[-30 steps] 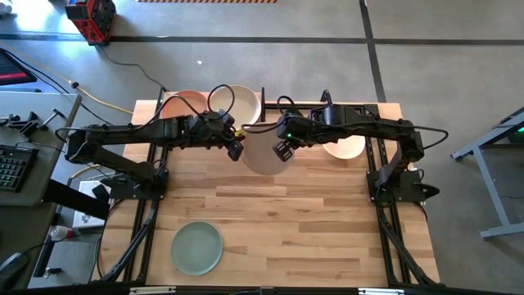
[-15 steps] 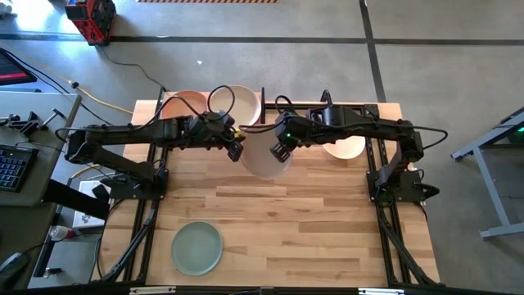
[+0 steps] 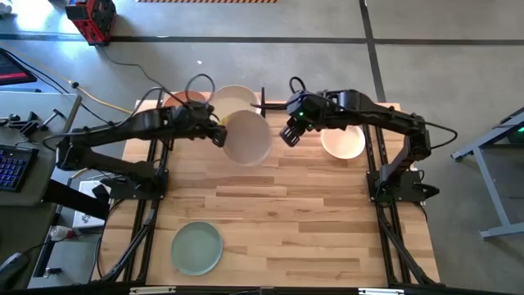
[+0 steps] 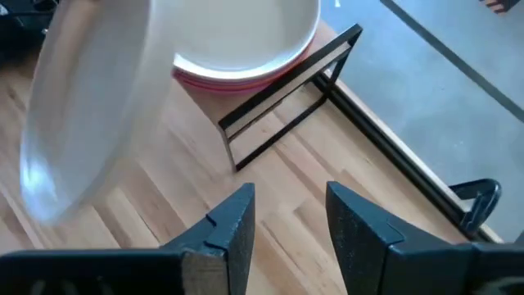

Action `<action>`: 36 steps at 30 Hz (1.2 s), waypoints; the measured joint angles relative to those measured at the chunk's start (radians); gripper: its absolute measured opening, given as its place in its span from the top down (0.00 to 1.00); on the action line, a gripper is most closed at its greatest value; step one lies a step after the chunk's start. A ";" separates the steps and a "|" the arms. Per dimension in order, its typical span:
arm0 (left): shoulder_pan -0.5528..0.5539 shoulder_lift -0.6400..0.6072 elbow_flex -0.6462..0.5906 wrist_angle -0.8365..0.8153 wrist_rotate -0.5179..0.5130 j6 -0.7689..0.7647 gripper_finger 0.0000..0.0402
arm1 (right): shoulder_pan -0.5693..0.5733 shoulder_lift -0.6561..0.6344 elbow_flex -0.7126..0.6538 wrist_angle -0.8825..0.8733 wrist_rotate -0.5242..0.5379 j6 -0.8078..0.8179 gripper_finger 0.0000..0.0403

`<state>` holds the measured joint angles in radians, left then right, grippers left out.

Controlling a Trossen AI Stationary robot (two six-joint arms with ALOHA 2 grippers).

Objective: Place and stack plates onto a shelf
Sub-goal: Stack the bottom white plate on top of the light orange plate

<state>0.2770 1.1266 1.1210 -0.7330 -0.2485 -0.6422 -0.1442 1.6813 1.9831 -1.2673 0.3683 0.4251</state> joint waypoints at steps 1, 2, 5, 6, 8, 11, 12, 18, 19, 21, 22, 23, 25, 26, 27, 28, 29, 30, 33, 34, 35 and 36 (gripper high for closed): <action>0.014 -0.016 0.000 -0.014 -0.001 -0.007 1.00 | -0.003 -0.003 0.000 0.001 0.000 -0.009 0.68; 0.028 -0.032 0.000 -0.026 -0.004 -0.015 1.00 | -0.008 -0.006 0.000 0.000 0.000 -0.019 0.68; 0.079 -0.080 0.000 -0.058 -0.028 -0.027 1.00 | -0.014 -0.007 0.000 -0.002 0.000 -0.049 0.68; 0.097 -0.096 0.000 -0.068 -0.039 -0.028 1.00 | -0.015 -0.007 0.000 -0.002 0.001 -0.063 0.68; 0.137 -0.125 -0.001 -0.085 -0.069 -0.033 1.00 | -0.014 -0.007 0.000 -0.002 0.000 -0.094 0.68; 0.203 -0.165 -0.001 -0.112 -0.102 -0.037 1.00 | -0.013 -0.007 0.000 -0.002 -0.002 -0.125 0.68; 0.227 -0.176 -0.001 -0.122 -0.110 -0.037 1.00 | -0.013 -0.007 0.000 -0.002 -0.002 -0.132 0.68; 0.371 -0.224 -0.002 -0.176 -0.143 -0.060 1.00 | -0.013 -0.007 0.000 -0.003 -0.001 -0.172 0.68; 0.394 -0.229 -0.002 -0.186 -0.146 -0.065 1.00 | -0.013 -0.007 0.000 -0.003 -0.002 -0.172 0.68; 0.438 -0.235 -0.002 -0.203 -0.151 -0.069 1.00 | -0.013 -0.007 0.000 -0.003 -0.002 -0.173 0.68; 0.458 -0.236 -0.002 -0.214 -0.155 -0.076 1.00 | -0.013 -0.007 0.000 -0.003 -0.002 -0.179 0.68; 0.477 -0.236 -0.002 -0.224 -0.156 -0.080 1.00 | -0.013 -0.007 0.000 -0.003 -0.002 -0.187 0.68; 0.513 -0.235 -0.002 -0.247 -0.156 -0.084 1.00 | -0.013 -0.007 0.000 -0.003 -0.002 -0.203 0.68; 0.528 -0.236 -0.002 -0.259 -0.156 -0.088 1.00 | -0.013 -0.007 0.000 -0.003 -0.002 -0.209 0.68; 0.542 -0.236 -0.002 -0.270 -0.156 -0.090 1.00 | -0.013 -0.007 -0.001 -0.003 -0.002 -0.216 0.68; 0.555 -0.236 -0.002 -0.281 -0.157 -0.090 1.00 | -0.013 -0.007 -0.002 -0.004 -0.002 -0.222 0.68; 0.568 -0.236 -0.002 -0.296 -0.158 -0.094 1.00 | -0.013 -0.007 -0.002 -0.004 -0.002 -0.224 0.68; 0.581 -0.236 -0.002 -0.311 -0.158 -0.102 1.00 | -0.013 -0.007 -0.002 -0.004 -0.002 -0.224 0.68; 0.618 -0.237 -0.002 -0.337 -0.171 -0.116 1.00 | -0.013 -0.007 -0.002 -0.004 -0.002 -0.225 0.68; 0.631 -0.239 -0.002 -0.347 -0.171 -0.116 1.00 | -0.013 -0.007 -0.002 -0.004 -0.002 -0.225 0.68; 0.643 -0.241 -0.002 -0.356 -0.172 -0.117 1.00 | -0.013 -0.007 -0.002 -0.004 -0.002 -0.228 0.68; 0.656 -0.243 -0.002 -0.363 -0.171 -0.117 1.00 | -0.013 -0.007 -0.002 -0.004 -0.002 -0.229 0.68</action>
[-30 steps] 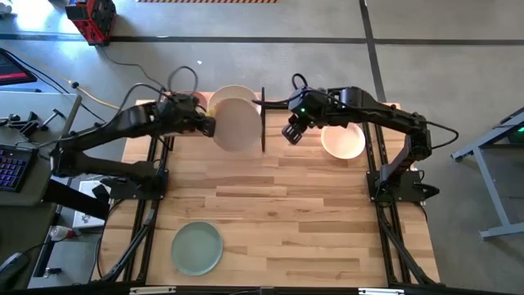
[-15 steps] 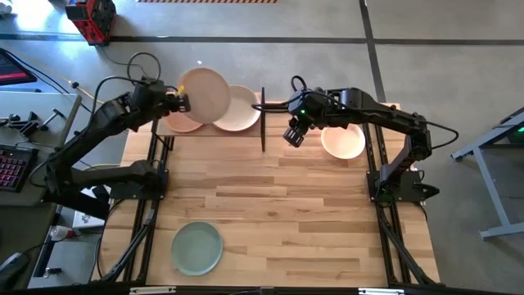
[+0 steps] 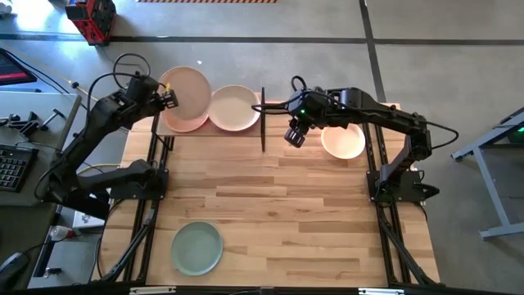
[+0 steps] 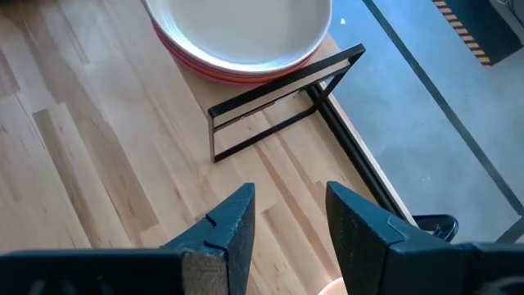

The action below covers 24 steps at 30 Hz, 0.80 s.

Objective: Place and stack plates onto a shelf
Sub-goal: Stack the bottom white plate on top of the light orange plate

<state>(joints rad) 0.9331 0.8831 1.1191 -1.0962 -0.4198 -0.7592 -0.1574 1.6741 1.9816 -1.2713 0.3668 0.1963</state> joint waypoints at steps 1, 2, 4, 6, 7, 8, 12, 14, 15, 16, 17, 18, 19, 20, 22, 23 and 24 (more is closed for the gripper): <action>0.012 -0.001 0.000 -0.010 0.000 -0.005 1.00 | 0.000 0.000 0.000 0.000 0.000 -0.004 0.68; 0.022 -0.002 0.000 -0.023 0.000 -0.007 1.00 | 0.000 0.000 0.000 0.000 0.000 -0.010 0.68; 0.043 -0.002 0.000 -0.056 0.003 -0.011 1.00 | 0.000 0.000 0.000 0.000 0.000 -0.022 0.68; 0.059 -0.001 0.000 -0.086 0.021 -0.016 1.00 | 0.000 0.000 0.000 0.000 0.000 -0.022 0.68; 0.065 0.001 0.000 -0.100 0.026 -0.017 1.00 | 0.000 0.000 0.000 0.000 0.000 -0.022 0.68; 0.071 0.004 0.000 -0.116 0.028 -0.017 1.00 | 0.000 0.000 0.000 0.000 0.000 -0.022 0.68; 0.080 0.012 0.000 -0.135 0.047 -0.032 1.00 | 0.000 0.000 0.000 0.000 0.000 -0.022 0.68; 0.081 0.020 0.000 -0.135 0.061 -0.034 1.00 | 0.000 0.000 0.000 0.000 0.000 -0.022 0.68; 0.081 0.026 0.000 -0.135 0.061 -0.035 1.00 | 0.000 0.000 0.000 0.000 0.000 -0.022 0.68; 0.081 0.032 0.000 -0.135 0.061 -0.035 1.00 | 0.000 0.000 0.000 0.000 0.000 -0.022 0.68; 0.081 0.040 0.000 -0.136 0.061 -0.035 1.00 | 0.000 0.000 0.000 0.000 0.000 -0.022 0.68; 0.081 0.050 0.000 -0.136 0.062 -0.036 1.00 | 0.000 0.000 0.000 0.000 0.000 -0.022 0.68; 0.081 0.060 0.000 -0.136 0.066 -0.040 1.00 | 0.000 0.000 0.000 0.000 0.000 -0.022 0.68; 0.081 0.071 0.000 -0.136 0.068 -0.042 1.00 | 0.000 0.000 0.000 0.000 0.000 -0.022 0.68; 0.081 0.093 0.000 -0.137 0.070 -0.043 1.00 | 0.000 0.000 0.000 0.000 0.000 -0.022 0.68; 0.081 0.104 0.000 -0.136 0.070 -0.043 1.00 | 0.000 0.000 0.000 0.000 0.000 -0.022 0.68; 0.081 0.113 0.000 -0.137 0.070 -0.043 1.00 | 0.000 0.000 0.000 0.000 0.000 -0.022 0.68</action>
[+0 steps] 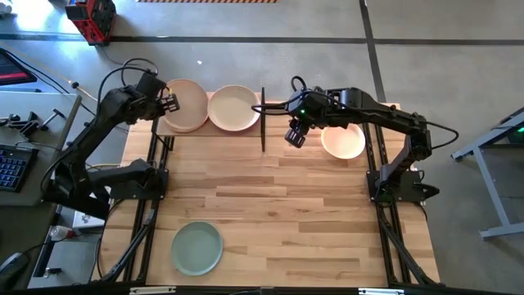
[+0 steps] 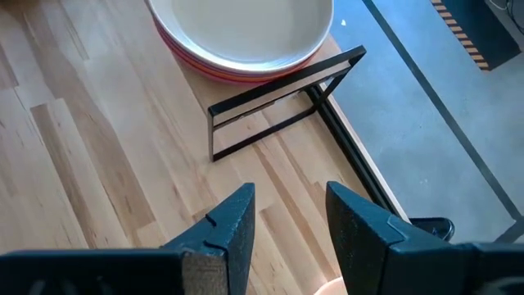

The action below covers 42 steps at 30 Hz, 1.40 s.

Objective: Place and stack plates onto a shelf
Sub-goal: Stack the bottom white plate on top of the light orange plate

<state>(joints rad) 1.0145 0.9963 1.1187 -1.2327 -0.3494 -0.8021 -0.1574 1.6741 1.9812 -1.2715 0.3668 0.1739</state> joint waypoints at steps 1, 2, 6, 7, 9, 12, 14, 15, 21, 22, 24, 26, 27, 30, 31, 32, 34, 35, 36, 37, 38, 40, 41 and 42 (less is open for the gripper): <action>0.000 0.009 0.000 0.000 0.000 0.000 1.00 | 0.000 0.000 0.000 -0.002 0.000 0.000 0.68; 0.000 0.018 0.000 0.000 0.000 0.001 1.00 | 0.000 0.000 0.000 -0.004 0.000 0.000 0.68; 0.000 0.039 0.000 0.000 -0.001 0.010 1.00 | 0.000 0.000 0.000 -0.014 0.000 0.000 0.68; 0.000 0.041 0.000 0.000 -0.001 0.010 0.99 | 0.000 0.000 0.000 -0.015 0.000 0.000 0.68; 0.000 0.042 0.000 0.000 -0.002 0.011 0.98 | 0.000 0.000 0.000 -0.021 0.000 0.000 0.68; 0.000 0.042 0.000 0.000 -0.001 0.011 0.97 | 0.000 0.000 0.000 -0.021 0.000 0.000 0.68; 0.000 0.042 0.000 0.000 -0.001 0.010 0.96 | 0.000 0.000 0.000 -0.021 0.000 0.000 0.68; 0.000 0.042 0.000 -0.001 -0.001 0.010 0.96 | 0.000 0.000 0.000 -0.021 0.000 0.000 0.68; 0.000 0.042 0.000 -0.001 -0.001 0.030 0.96 | 0.000 0.000 0.000 -0.021 0.000 0.000 0.68; 0.000 0.042 0.000 -0.001 -0.001 0.033 0.96 | 0.000 0.000 0.000 -0.021 0.000 0.000 0.68; 0.000 0.042 0.000 -0.001 0.003 0.045 0.96 | 0.000 0.000 0.000 -0.021 0.000 0.000 0.68; 0.000 0.042 0.000 -0.002 0.014 0.055 0.96 | 0.000 0.000 0.000 -0.021 0.000 0.000 0.68; 0.000 0.042 0.000 -0.004 0.020 0.059 0.96 | 0.000 0.000 0.000 -0.021 0.000 0.000 0.68; 0.000 0.042 0.000 -0.013 0.046 0.074 0.96 | 0.001 0.000 0.000 -0.022 0.000 0.000 0.68; 0.000 0.042 0.000 -0.013 0.053 0.078 0.96 | 0.001 0.000 0.000 -0.024 0.000 0.000 0.68; 0.000 0.042 0.000 -0.011 0.060 0.077 0.96 | 0.001 0.000 0.000 -0.025 0.000 0.001 0.68; 0.000 0.042 0.000 -0.007 0.067 0.068 0.96 | 0.001 0.000 0.000 -0.026 0.000 0.005 0.68; 0.000 0.042 0.000 -0.002 0.067 0.062 0.96 | 0.001 0.000 0.000 -0.026 0.000 0.005 0.68; 0.000 0.042 0.000 0.003 0.067 0.058 0.96 | 0.001 0.000 0.000 -0.026 0.000 0.005 0.68; 0.000 0.042 0.000 0.005 0.067 0.058 0.96 | 0.001 0.000 0.000 -0.026 0.000 0.005 0.68; 0.000 0.042 0.000 0.006 0.062 0.060 0.96 | 0.001 0.000 0.000 -0.026 0.000 0.005 0.68; 0.000 0.042 0.000 0.005 0.057 0.063 0.96 | 0.001 0.000 0.000 -0.026 0.000 0.008 0.68; 0.000 0.042 0.000 0.005 0.057 0.064 0.96 | 0.001 0.000 0.000 -0.026 0.000 0.008 0.68; 0.000 0.042 0.000 0.005 0.057 0.068 0.96 | 0.001 0.000 0.000 -0.026 0.000 0.008 0.68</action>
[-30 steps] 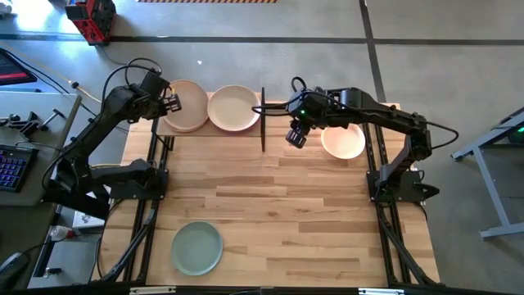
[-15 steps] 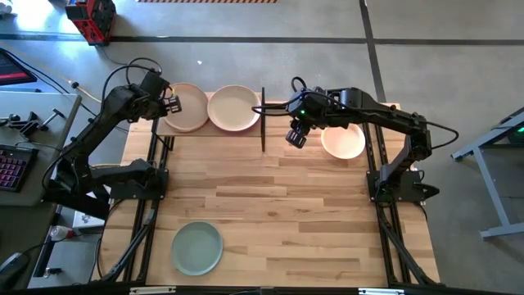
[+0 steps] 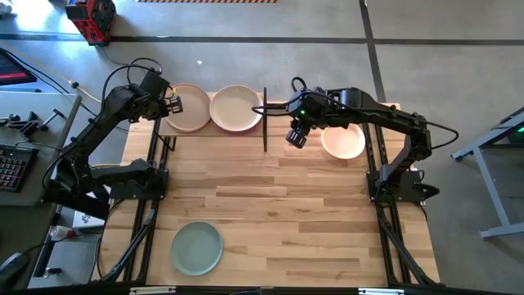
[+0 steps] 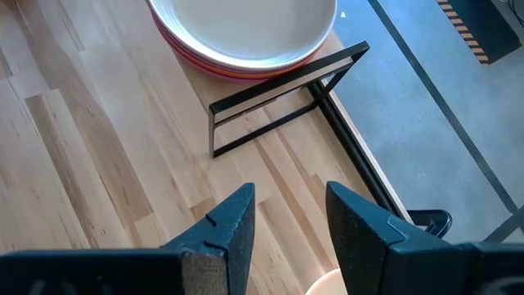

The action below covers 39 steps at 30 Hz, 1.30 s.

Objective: Place and stack plates onto a shelf
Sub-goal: Stack the bottom white plate on top of the light orange plate

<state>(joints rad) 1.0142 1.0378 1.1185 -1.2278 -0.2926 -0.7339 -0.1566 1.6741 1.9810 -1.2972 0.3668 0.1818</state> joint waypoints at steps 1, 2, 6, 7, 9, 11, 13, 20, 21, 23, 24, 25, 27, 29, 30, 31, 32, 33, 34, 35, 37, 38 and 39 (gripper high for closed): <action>0.000 0.000 0.000 0.000 -0.001 0.008 0.96 | 0.000 0.000 0.000 0.000 0.000 0.000 0.68; 0.000 0.000 0.000 0.000 -0.003 0.011 0.96 | 0.000 0.000 0.000 0.000 0.000 0.000 0.68; 0.000 0.000 0.000 0.000 -0.004 0.013 0.96 | 0.000 0.000 0.000 0.000 0.000 0.000 0.68; 0.000 0.000 0.000 0.000 -0.004 0.012 0.96 | 0.000 0.000 0.000 0.000 0.000 0.000 0.68; 0.000 0.000 0.000 0.000 -0.003 -0.006 0.96 | 0.000 0.000 0.000 0.000 0.000 0.000 0.68; 0.000 0.000 0.000 0.000 -0.002 -0.032 0.96 | 0.000 0.000 0.000 0.000 0.000 0.004 0.68; 0.000 0.000 0.000 0.001 -0.002 -0.037 0.96 | 0.000 0.000 0.000 0.000 0.000 0.021 0.68; 0.000 0.000 0.000 0.001 0.019 -0.005 0.96 | 0.000 0.000 0.000 0.000 0.000 0.023 0.68; 0.000 0.000 0.000 0.001 0.029 0.001 0.96 | 0.000 0.000 0.000 0.000 0.000 0.023 0.68; 0.000 0.000 0.000 0.002 0.048 0.013 0.95 | 0.000 0.000 0.000 0.000 0.000 0.023 0.68; 0.000 0.000 0.000 0.002 0.055 0.019 0.94 | 0.000 0.000 0.000 0.000 0.000 0.023 0.68; 0.000 0.000 0.000 0.003 0.059 0.024 0.92 | 0.000 0.000 0.000 0.000 0.000 0.023 0.68; 0.000 0.000 0.000 0.003 0.064 0.031 0.89 | 0.000 0.000 0.000 0.000 0.000 0.027 0.68; 0.000 0.000 0.000 0.005 0.061 0.031 0.85 | 0.000 0.000 0.000 0.000 -0.002 0.027 0.68; 0.000 0.000 0.000 0.004 0.057 0.030 0.83 | 0.000 0.000 0.000 0.000 -0.002 0.027 0.68; 0.000 0.000 0.000 0.004 0.056 0.024 0.81 | 0.000 0.000 0.000 0.000 -0.002 0.027 0.68; 0.000 0.000 0.000 0.004 0.056 0.014 0.80 | 0.000 0.000 0.000 0.000 -0.002 0.027 0.68; 0.000 0.000 0.000 0.004 0.056 0.009 0.78 | 0.000 0.000 0.000 0.000 -0.003 0.027 0.68; 0.000 0.000 0.000 0.004 0.055 0.007 0.77 | 0.000 0.000 0.000 0.000 -0.003 0.027 0.68; 0.000 0.000 0.000 0.002 0.055 0.006 0.77 | 0.000 0.000 0.000 0.000 -0.003 0.027 0.68; 0.000 0.000 0.000 -0.001 0.055 0.008 0.76 | 0.000 0.000 0.000 0.000 -0.004 0.027 0.68; 0.000 0.000 0.000 -0.001 0.055 0.015 0.75 | 0.000 0.000 0.000 0.000 -0.004 0.027 0.68; 0.000 0.000 0.000 -0.002 0.055 0.025 0.75 | 0.000 0.000 0.000 0.000 -0.004 0.027 0.68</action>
<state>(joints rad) 1.0142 1.0378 1.1183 -1.2301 -0.2379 -0.7094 -0.1566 1.6741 1.9808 -1.2976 0.3626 0.2089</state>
